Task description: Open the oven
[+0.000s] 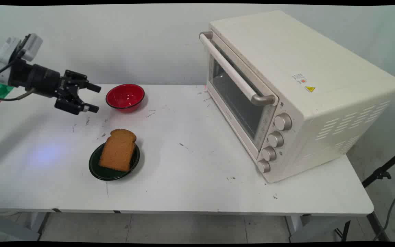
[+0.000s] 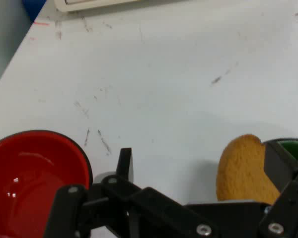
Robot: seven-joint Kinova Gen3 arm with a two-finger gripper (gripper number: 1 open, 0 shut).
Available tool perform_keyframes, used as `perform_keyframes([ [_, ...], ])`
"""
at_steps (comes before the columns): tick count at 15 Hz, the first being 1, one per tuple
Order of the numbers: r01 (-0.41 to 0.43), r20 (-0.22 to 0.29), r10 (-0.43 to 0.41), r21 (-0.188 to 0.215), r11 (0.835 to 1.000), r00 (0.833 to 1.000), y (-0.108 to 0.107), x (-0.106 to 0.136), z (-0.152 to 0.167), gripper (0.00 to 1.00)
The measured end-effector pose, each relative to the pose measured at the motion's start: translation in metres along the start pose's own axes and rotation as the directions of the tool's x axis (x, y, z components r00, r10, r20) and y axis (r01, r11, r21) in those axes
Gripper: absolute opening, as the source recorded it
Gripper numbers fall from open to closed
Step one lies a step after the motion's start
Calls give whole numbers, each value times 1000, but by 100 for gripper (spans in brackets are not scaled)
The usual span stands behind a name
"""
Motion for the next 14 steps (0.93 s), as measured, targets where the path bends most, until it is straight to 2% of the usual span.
perform_keyframes([
  [14,30,-31,-28,64,998,999,26,134,70,100],
])
